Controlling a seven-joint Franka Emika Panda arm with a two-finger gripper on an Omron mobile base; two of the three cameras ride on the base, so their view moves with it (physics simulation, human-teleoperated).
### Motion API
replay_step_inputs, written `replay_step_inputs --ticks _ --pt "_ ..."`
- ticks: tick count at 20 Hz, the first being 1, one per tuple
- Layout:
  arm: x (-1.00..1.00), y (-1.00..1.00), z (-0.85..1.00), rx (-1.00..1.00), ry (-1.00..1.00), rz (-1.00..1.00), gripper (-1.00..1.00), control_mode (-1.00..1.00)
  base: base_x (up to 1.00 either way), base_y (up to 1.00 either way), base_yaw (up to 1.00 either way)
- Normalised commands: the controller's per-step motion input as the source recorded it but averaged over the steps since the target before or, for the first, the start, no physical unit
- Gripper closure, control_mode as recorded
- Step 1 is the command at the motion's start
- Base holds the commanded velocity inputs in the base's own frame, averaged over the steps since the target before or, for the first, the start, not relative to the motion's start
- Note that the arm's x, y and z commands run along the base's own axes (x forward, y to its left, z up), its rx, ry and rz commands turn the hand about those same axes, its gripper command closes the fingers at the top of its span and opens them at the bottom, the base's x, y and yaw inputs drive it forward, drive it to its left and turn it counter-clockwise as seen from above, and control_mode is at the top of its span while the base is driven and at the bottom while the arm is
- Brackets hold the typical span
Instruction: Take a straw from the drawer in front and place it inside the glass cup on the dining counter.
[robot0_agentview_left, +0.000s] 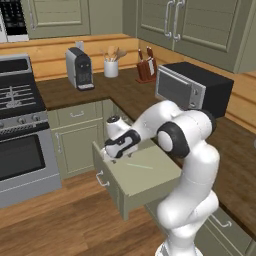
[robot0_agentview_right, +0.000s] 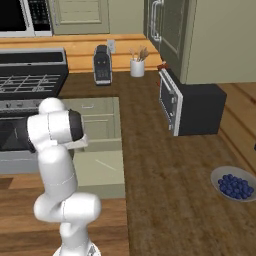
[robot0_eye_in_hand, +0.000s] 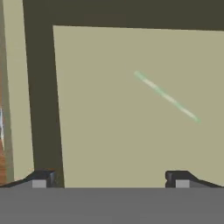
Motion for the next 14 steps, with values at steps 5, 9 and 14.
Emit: replay_step_inputs --ticks 5,9,14 --pt "0.50 -0.07 -0.54 0.05 0.00 0.00 -1.00 -1.00 0.00 0.00 0.00" --pt "0.50 0.00 -0.67 0.05 0.03 0.00 -1.00 -1.00 0.00 0.00 0.00" --pt "0.51 0.01 -0.64 0.11 0.09 0.00 -1.00 -1.00 0.00 0.00 0.00"
